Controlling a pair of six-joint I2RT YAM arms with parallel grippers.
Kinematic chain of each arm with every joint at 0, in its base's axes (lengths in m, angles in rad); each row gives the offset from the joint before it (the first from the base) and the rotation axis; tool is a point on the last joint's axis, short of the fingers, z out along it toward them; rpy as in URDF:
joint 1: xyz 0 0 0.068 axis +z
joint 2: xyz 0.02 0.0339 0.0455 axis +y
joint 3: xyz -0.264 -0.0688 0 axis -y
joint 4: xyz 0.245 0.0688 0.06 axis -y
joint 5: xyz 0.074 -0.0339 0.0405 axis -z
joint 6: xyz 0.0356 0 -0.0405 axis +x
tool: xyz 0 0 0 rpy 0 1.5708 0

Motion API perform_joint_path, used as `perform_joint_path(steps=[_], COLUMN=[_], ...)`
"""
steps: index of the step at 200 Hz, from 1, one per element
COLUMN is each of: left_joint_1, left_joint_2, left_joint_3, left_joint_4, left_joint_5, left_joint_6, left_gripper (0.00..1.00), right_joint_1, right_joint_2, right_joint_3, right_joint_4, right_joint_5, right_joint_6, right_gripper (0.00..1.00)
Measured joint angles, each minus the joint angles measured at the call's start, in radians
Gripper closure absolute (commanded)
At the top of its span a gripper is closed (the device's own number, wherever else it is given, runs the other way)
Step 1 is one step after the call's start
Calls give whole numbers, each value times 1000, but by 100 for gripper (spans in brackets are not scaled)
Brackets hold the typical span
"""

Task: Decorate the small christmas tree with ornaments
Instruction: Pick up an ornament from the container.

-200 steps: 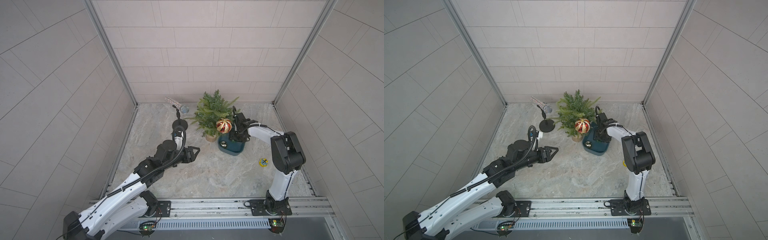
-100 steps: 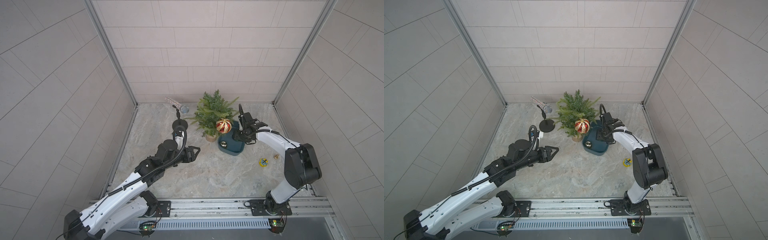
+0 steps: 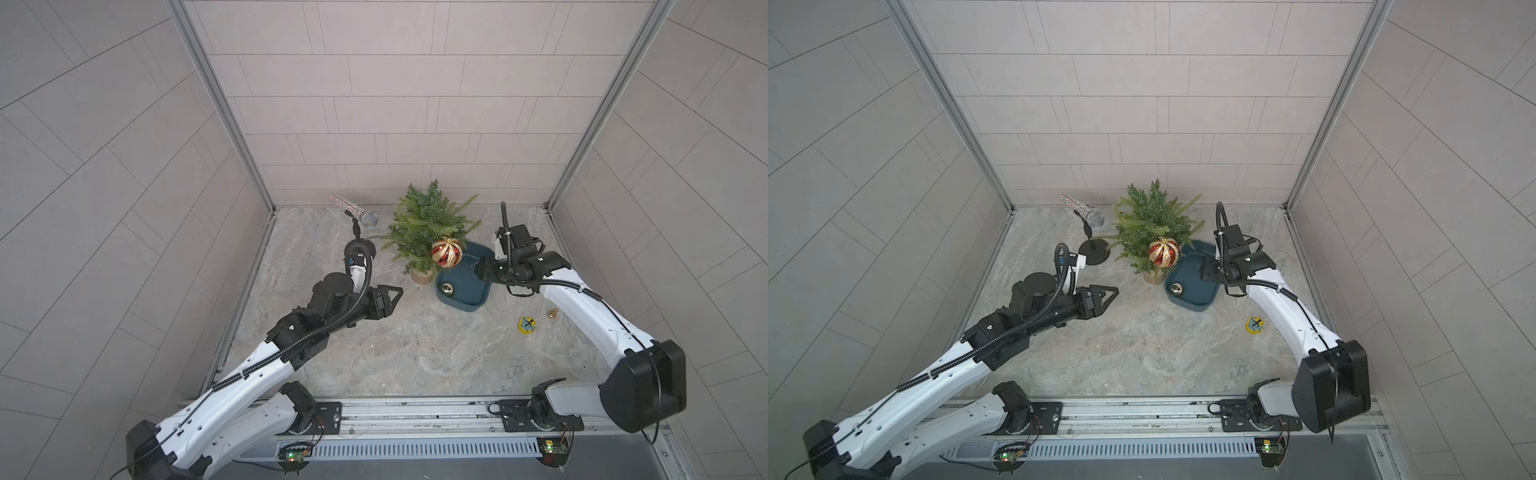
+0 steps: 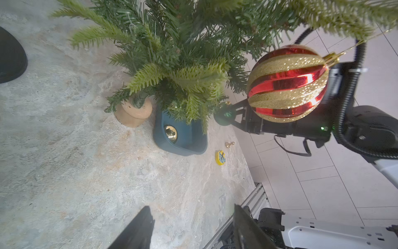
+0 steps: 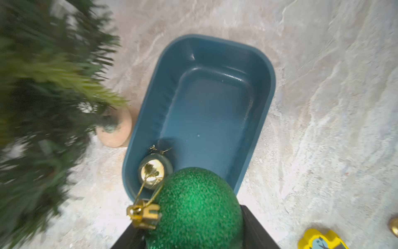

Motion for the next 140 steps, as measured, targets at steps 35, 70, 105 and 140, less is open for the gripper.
perform_joint_path(steps=[35, 70, 105, 140], left_joint_1=[0, 0, 0, 0], left_joint_2=[32, 62, 92, 132], left_joint_3=[42, 88, 153, 236], left_joint_4=[7, 17, 17, 18], left_joint_5=[22, 50, 76, 100], left_joint_6=[5, 13, 30, 44], left_gripper=[36, 39, 43, 47], right_joint_1=[0, 15, 66, 120], right_joint_2=[-142, -225, -245, -234], right_joint_3=[3, 87, 214, 354], right_joint_4=[-78, -196, -289, -366], right_joint_5=[-19, -42, -75, -95], right_joint_6=[-4, -28, -55, -81], right_gripper=[45, 45, 45, 46])
